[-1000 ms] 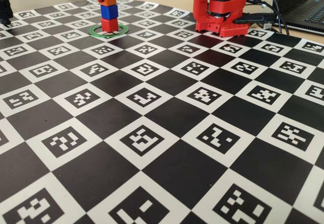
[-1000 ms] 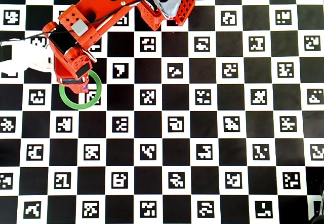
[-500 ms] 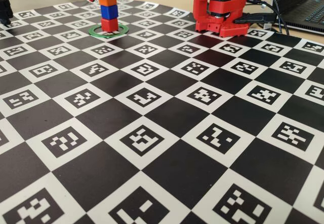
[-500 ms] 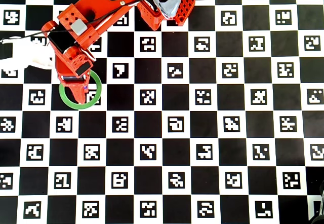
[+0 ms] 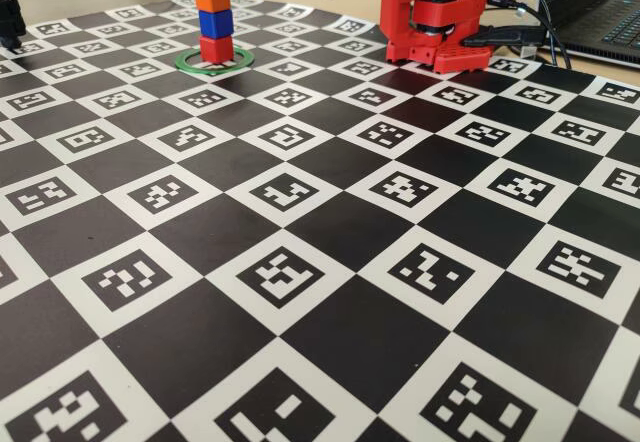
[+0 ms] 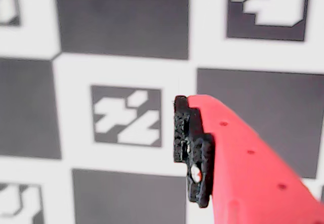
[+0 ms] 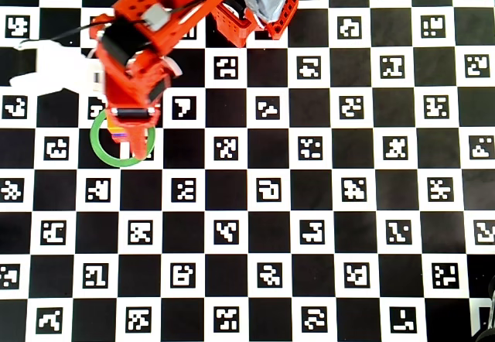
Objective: Grab the red cube then put it in the green circle then put the blue cube on top and finally the orange cube on top
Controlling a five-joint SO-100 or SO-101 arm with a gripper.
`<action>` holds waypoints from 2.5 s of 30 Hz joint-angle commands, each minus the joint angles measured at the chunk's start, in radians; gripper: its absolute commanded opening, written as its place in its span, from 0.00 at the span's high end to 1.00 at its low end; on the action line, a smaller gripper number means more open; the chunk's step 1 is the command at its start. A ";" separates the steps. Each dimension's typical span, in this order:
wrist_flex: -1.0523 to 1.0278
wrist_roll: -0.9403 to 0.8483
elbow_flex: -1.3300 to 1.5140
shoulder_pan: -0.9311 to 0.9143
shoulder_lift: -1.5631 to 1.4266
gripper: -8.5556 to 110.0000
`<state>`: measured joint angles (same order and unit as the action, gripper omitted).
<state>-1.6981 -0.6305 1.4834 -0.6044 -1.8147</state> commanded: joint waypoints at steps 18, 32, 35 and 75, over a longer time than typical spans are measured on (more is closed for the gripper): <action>0.382 0.253 0.681 0.529 -0.555 0.98; 0.655 -0.410 1.296 0.586 -1.060 0.98; 0.653 -0.526 1.384 0.591 -1.150 0.98; 0.354 -0.825 1.703 0.517 -1.543 0.98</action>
<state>-1.2855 -1.4481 3.1309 -0.0936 -3.3073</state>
